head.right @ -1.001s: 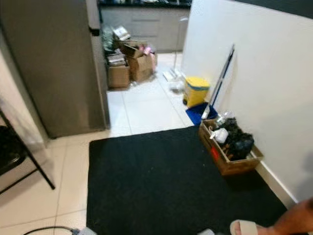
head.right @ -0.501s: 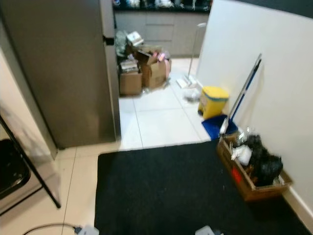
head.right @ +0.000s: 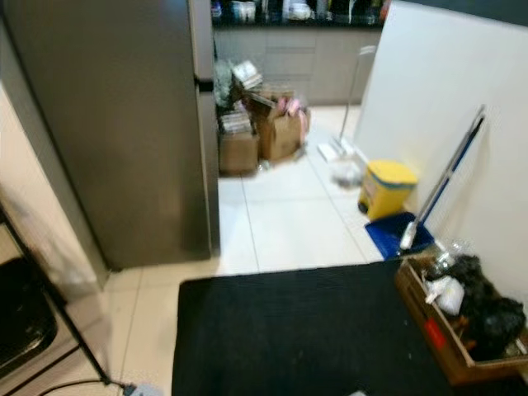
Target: Restocking fridge
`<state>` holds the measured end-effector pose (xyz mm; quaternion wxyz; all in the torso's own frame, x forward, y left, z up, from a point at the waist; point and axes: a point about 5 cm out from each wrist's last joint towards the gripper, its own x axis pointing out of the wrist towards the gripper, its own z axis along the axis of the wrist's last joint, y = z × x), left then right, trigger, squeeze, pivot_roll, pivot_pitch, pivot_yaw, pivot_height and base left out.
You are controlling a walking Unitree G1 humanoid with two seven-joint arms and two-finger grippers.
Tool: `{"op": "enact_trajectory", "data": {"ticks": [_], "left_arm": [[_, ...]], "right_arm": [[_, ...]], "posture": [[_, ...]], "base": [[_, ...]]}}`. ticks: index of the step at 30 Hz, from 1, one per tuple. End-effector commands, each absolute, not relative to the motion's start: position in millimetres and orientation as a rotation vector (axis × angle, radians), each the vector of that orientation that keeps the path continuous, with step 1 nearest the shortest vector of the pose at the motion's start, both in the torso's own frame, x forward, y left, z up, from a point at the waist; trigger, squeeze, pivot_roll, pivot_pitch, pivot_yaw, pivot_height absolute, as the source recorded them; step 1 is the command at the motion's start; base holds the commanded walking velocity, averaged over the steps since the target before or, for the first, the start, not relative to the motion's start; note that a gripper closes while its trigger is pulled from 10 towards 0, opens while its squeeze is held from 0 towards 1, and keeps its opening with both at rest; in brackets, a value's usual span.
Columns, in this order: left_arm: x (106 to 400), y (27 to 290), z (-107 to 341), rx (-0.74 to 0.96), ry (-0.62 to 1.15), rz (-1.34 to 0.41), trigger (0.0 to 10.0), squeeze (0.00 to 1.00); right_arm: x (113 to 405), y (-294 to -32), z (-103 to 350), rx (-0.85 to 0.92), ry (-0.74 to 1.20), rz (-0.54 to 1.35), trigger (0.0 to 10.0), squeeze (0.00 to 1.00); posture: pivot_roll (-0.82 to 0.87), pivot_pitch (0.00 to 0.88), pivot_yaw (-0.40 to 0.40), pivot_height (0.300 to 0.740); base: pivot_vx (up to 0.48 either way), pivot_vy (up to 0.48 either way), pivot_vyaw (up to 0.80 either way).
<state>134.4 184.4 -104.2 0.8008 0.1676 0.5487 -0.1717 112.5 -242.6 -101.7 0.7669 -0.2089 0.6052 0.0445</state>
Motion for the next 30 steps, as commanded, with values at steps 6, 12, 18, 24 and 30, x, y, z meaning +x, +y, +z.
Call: {"op": "enact_trajectory", "data": {"ticks": [6, 12, 18, 24, 30], "left_arm": [[128.2, 173.2, -107.5, 0.351, 1.199, -0.4, 10.0, 0.0], [127.1, 177.2, -107.5, 0.352, 1.203, -0.394, 10.0, 0.0], [126.7, 180.9, -107.2, 0.355, 1.205, -0.39, 10.0, 0.0], [126.9, 179.3, -107.3, 0.355, 1.204, -0.393, 10.0, 0.0], [127.9, 175.4, -107.4, 0.357, 1.201, -0.401, 10.0, 0.0]], "right_arm": [[118.4, -245.5, -99.2, -0.449, 1.293, 0.075, 10.0, 0.0], [119.8, -245.9, -98.7, -0.448, 1.291, 0.074, 10.0, 0.0], [122.3, -243.2, -98.6, -0.418, 1.277, 0.093, 10.0, 0.0], [123.1, -242.1, -98.5, -0.402, 1.272, 0.093, 10.0, 0.0], [122.5, -242.0, -98.8, -0.404, 1.27, 0.076, 10.0, 0.0]], "posture": [[0.0, 0.0, -0.007, 0.74], [0.0, 0.0, -0.007, 0.74], [0.0, 0.0, -0.009, 0.74], [0.0, 0.0, -0.01, 0.74], [0.0, 0.0, -0.009, 0.74]], "base": [[0.368, 0.0, 0.0], [0.366, 0.0, 0.0], [0.366, 0.0, 0.07], [0.362, 0.0, 0.68], [0.361, 0.0, 0.12]]}}
